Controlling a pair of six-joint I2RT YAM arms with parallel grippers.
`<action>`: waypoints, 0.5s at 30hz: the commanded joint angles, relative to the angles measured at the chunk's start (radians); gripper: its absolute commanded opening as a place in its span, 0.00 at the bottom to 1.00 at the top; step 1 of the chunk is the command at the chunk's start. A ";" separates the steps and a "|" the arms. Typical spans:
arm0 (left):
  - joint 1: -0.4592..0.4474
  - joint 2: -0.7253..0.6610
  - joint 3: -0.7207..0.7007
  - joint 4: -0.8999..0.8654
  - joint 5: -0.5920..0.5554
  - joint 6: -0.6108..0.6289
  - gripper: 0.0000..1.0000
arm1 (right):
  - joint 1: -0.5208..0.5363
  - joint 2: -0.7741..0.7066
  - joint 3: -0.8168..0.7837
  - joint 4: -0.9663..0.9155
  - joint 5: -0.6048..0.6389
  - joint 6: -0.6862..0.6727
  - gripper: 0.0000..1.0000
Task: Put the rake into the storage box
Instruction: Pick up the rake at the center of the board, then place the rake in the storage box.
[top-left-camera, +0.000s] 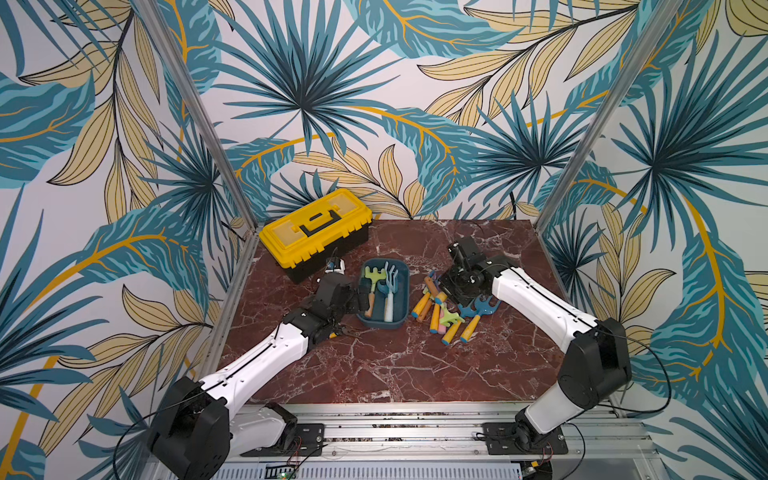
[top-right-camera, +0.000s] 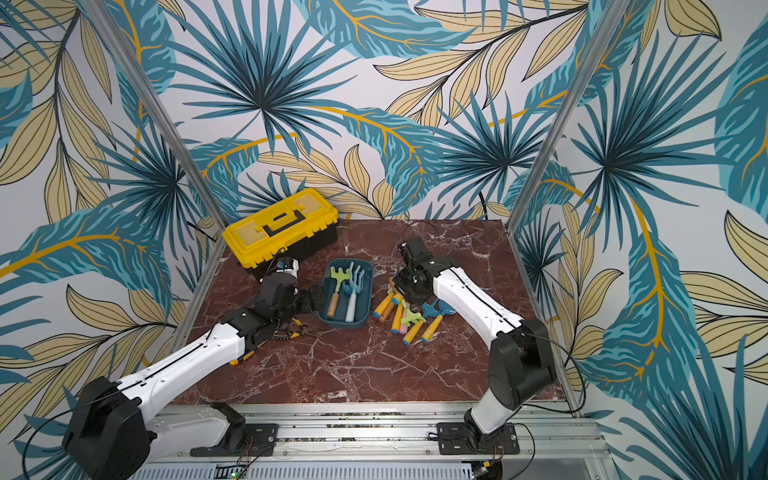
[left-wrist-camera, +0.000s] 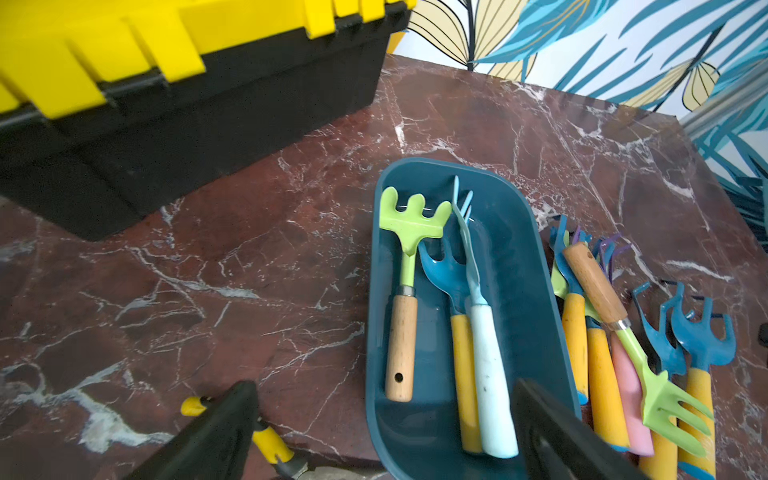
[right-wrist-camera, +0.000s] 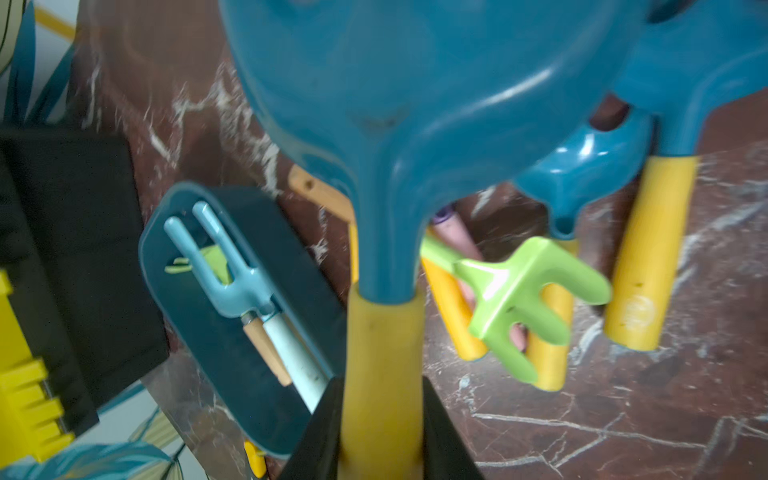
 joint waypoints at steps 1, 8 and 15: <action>0.045 -0.031 -0.039 0.022 -0.008 -0.044 1.00 | 0.072 0.081 0.088 -0.052 -0.018 -0.088 0.24; 0.117 -0.068 -0.074 0.027 0.034 -0.087 1.00 | 0.196 0.254 0.299 -0.063 -0.076 -0.158 0.26; 0.131 -0.121 -0.097 0.027 0.006 -0.091 1.00 | 0.255 0.388 0.447 -0.074 -0.113 -0.182 0.27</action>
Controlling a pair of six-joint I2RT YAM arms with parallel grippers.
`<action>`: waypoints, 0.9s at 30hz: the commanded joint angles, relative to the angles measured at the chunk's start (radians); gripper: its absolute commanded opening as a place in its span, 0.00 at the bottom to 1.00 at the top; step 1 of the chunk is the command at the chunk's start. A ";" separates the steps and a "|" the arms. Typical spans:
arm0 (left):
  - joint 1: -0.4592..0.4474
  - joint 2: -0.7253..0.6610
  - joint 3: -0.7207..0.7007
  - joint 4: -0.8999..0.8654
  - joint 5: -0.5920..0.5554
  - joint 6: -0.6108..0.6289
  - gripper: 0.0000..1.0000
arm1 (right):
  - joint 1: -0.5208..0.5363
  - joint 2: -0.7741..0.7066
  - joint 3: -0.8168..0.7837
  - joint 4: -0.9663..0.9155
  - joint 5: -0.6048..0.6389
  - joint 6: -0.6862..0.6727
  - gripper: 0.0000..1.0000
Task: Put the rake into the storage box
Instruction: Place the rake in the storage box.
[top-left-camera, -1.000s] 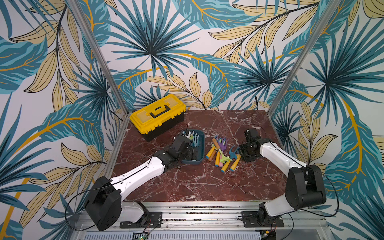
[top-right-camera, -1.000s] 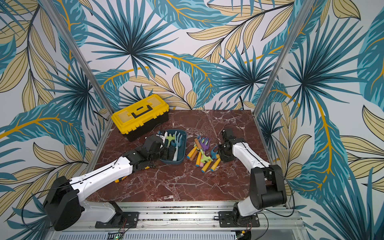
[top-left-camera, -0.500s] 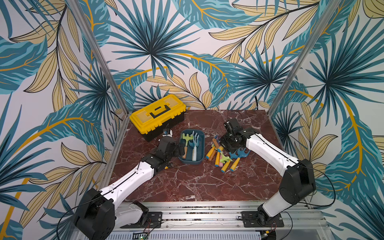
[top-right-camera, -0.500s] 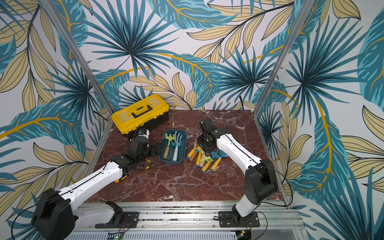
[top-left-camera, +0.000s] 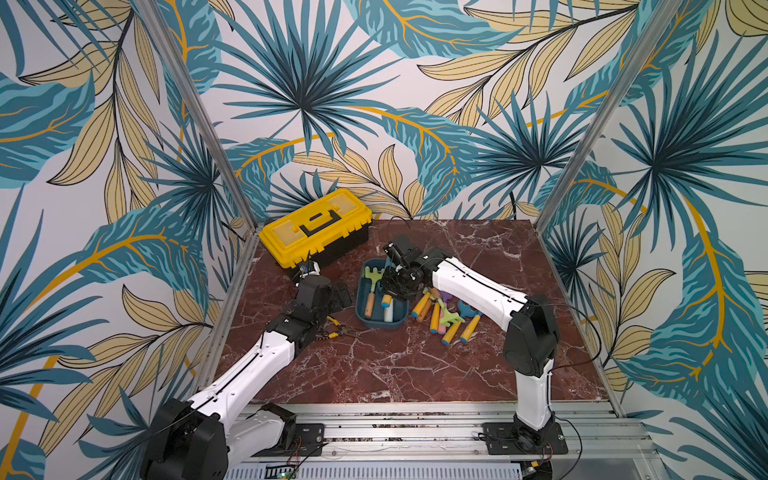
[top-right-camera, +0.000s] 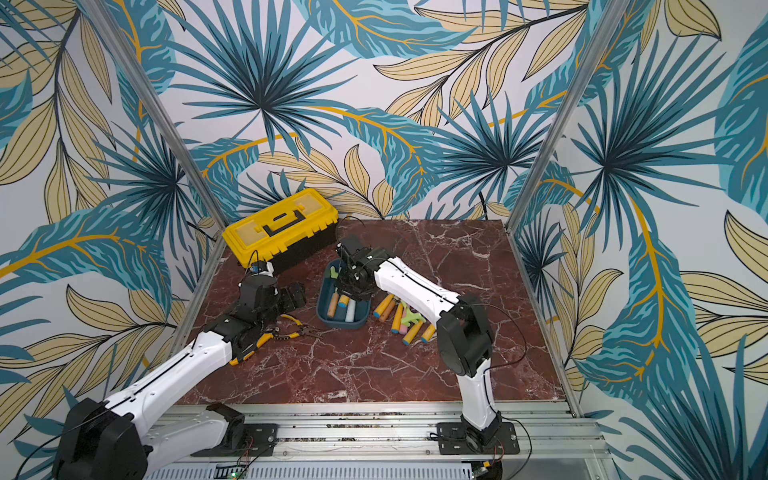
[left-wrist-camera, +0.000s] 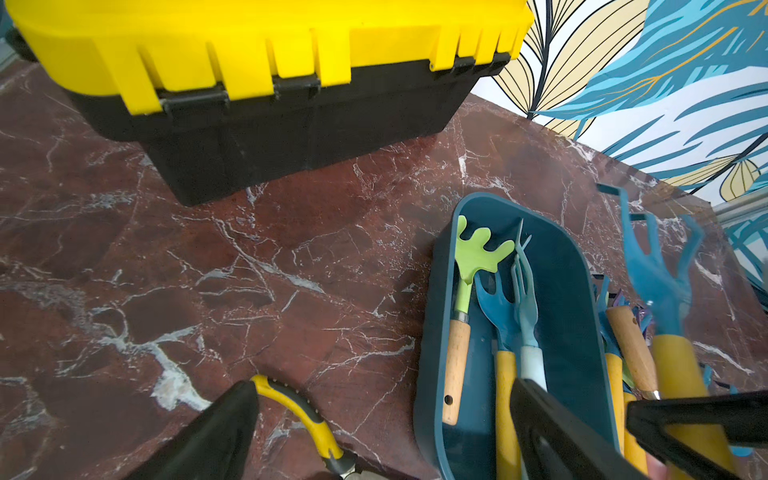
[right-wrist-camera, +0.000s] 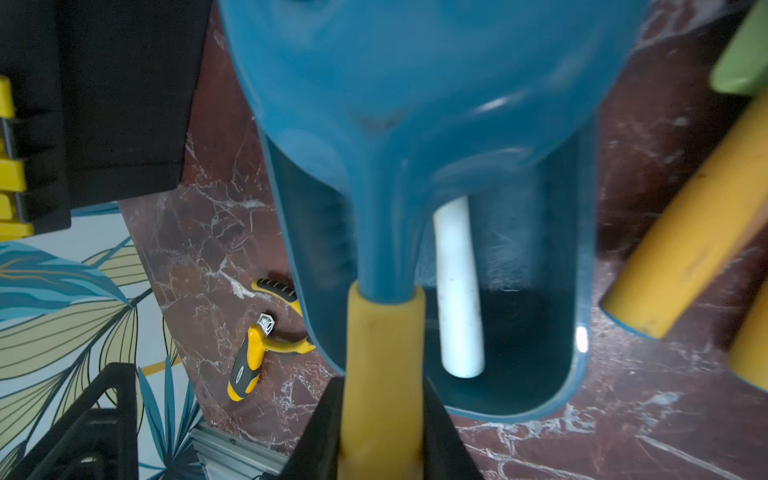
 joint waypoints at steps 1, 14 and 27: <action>0.008 -0.035 -0.021 0.017 -0.017 -0.011 1.00 | 0.015 0.041 0.047 -0.035 -0.019 -0.028 0.27; 0.008 -0.076 -0.026 0.011 -0.027 -0.006 1.00 | 0.058 0.176 0.127 -0.036 -0.045 -0.017 0.29; 0.009 -0.077 -0.029 0.017 -0.019 -0.006 1.00 | 0.065 0.199 0.135 -0.051 -0.024 -0.047 0.55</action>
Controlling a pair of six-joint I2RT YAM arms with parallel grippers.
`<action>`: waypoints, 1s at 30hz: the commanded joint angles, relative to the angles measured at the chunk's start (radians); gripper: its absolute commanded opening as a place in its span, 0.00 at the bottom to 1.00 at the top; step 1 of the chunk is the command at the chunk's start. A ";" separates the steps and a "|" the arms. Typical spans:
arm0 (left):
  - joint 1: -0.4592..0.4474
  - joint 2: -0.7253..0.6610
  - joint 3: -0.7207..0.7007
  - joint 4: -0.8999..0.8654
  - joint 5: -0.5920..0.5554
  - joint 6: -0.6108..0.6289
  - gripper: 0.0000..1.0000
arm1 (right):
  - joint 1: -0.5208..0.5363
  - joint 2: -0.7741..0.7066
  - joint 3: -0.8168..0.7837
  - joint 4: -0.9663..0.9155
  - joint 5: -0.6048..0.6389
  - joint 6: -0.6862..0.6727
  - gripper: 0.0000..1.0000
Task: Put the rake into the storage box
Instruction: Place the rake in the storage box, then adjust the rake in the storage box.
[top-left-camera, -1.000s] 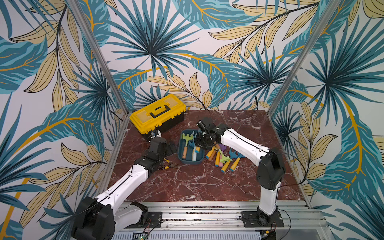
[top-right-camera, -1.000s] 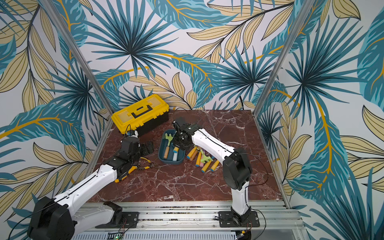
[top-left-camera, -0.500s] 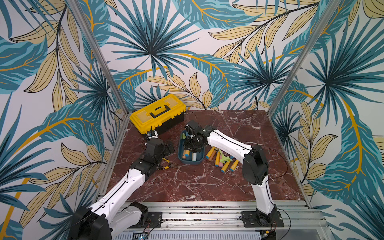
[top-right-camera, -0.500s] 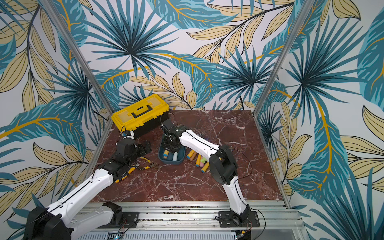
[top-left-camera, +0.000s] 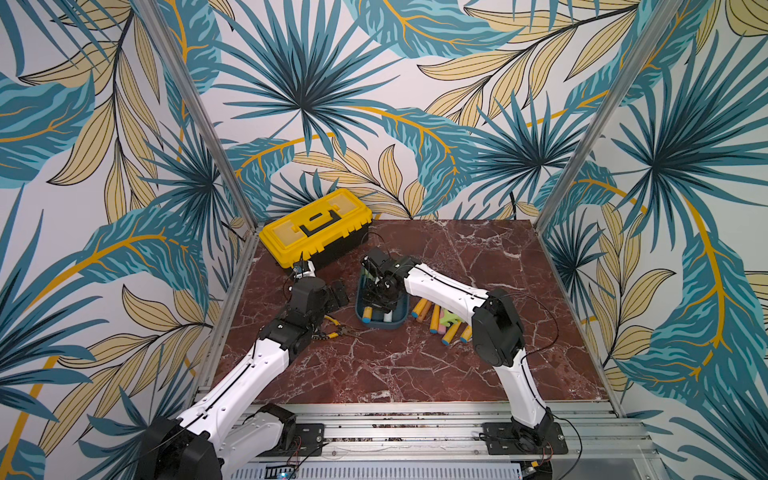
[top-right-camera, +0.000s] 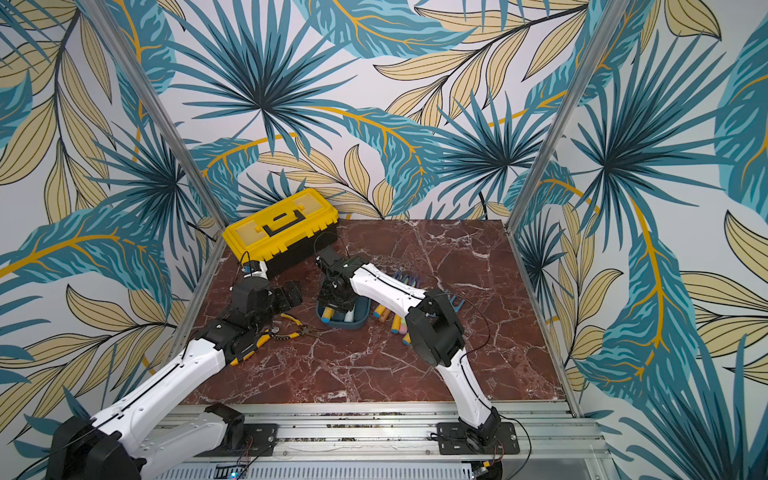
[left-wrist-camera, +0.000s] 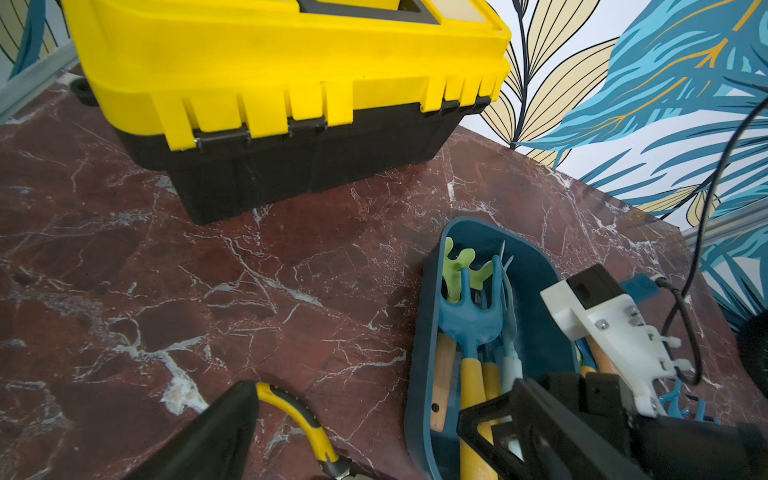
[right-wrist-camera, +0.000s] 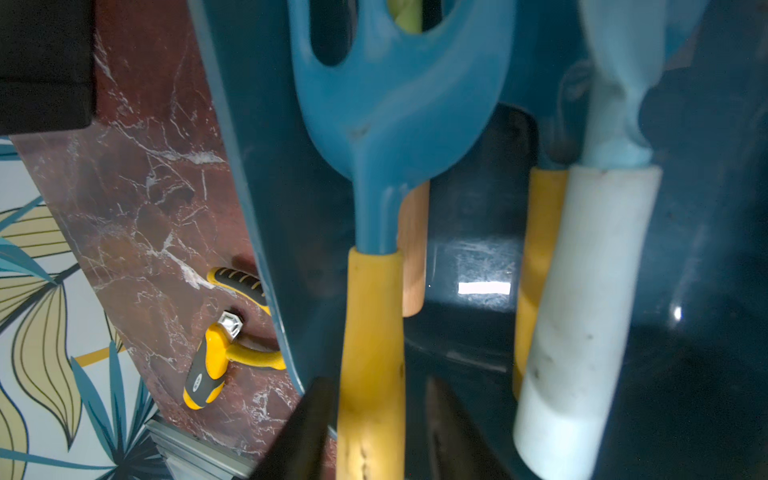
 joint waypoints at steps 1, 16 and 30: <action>0.008 -0.011 -0.024 0.018 -0.001 0.000 1.00 | 0.004 -0.006 0.014 -0.038 0.021 -0.028 0.56; 0.007 0.025 -0.033 0.063 0.051 0.002 1.00 | 0.004 -0.058 -0.026 -0.058 0.069 -0.093 0.57; 0.007 0.007 -0.033 0.058 0.049 0.004 1.00 | 0.002 0.025 0.008 -0.059 0.061 -0.069 0.47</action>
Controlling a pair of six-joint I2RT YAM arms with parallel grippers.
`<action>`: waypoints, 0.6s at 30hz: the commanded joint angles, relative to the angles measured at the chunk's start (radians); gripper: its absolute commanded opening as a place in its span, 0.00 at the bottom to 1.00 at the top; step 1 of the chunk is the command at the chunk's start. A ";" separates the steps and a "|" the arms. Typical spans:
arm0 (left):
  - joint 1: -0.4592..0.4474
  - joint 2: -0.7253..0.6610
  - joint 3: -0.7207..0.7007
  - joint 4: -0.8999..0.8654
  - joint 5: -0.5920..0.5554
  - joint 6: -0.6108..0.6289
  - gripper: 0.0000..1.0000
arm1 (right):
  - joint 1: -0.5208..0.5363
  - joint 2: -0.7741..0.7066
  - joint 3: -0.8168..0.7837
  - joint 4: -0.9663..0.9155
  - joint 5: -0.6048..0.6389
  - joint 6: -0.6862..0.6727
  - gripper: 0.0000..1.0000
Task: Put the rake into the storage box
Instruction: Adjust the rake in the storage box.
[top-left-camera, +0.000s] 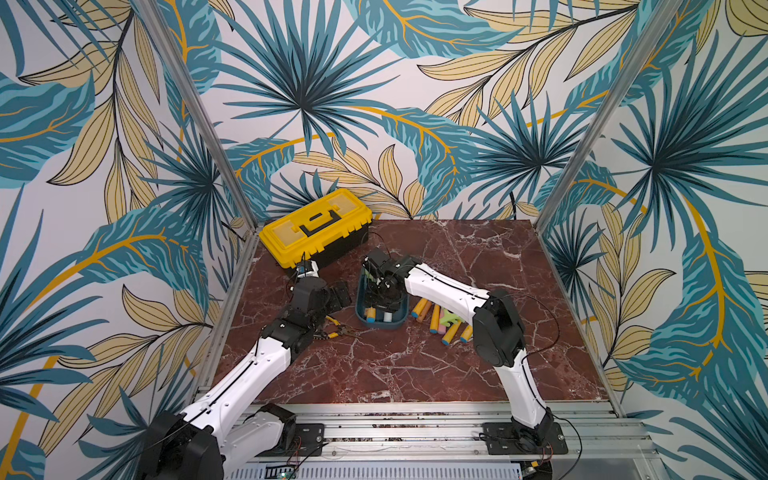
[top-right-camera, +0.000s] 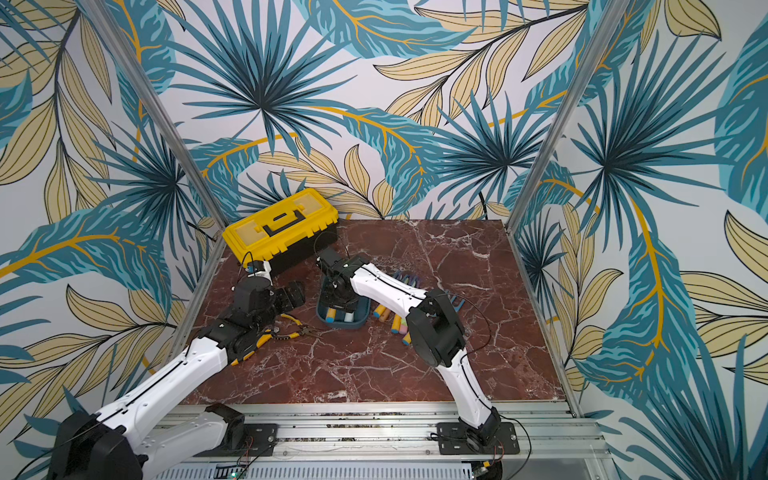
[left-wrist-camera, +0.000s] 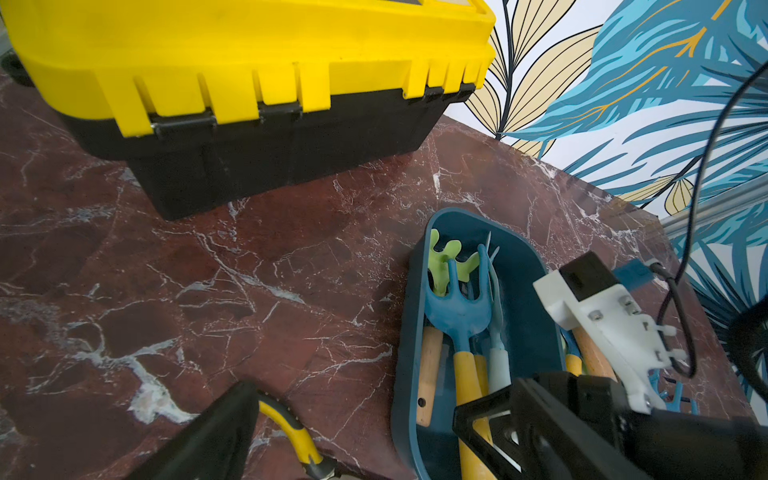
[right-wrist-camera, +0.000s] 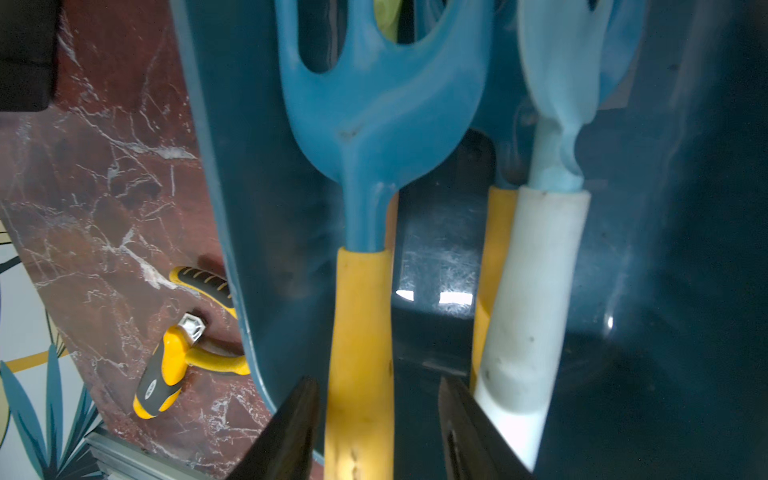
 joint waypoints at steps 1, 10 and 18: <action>0.008 -0.018 -0.023 0.018 -0.003 0.004 1.00 | 0.002 0.026 0.014 -0.020 0.004 0.004 0.46; 0.008 -0.030 -0.023 0.012 -0.005 0.005 1.00 | 0.002 -0.012 0.006 -0.020 0.046 0.021 0.32; 0.006 -0.038 -0.024 0.009 -0.007 0.007 1.00 | 0.002 -0.052 -0.004 -0.017 0.106 0.030 0.28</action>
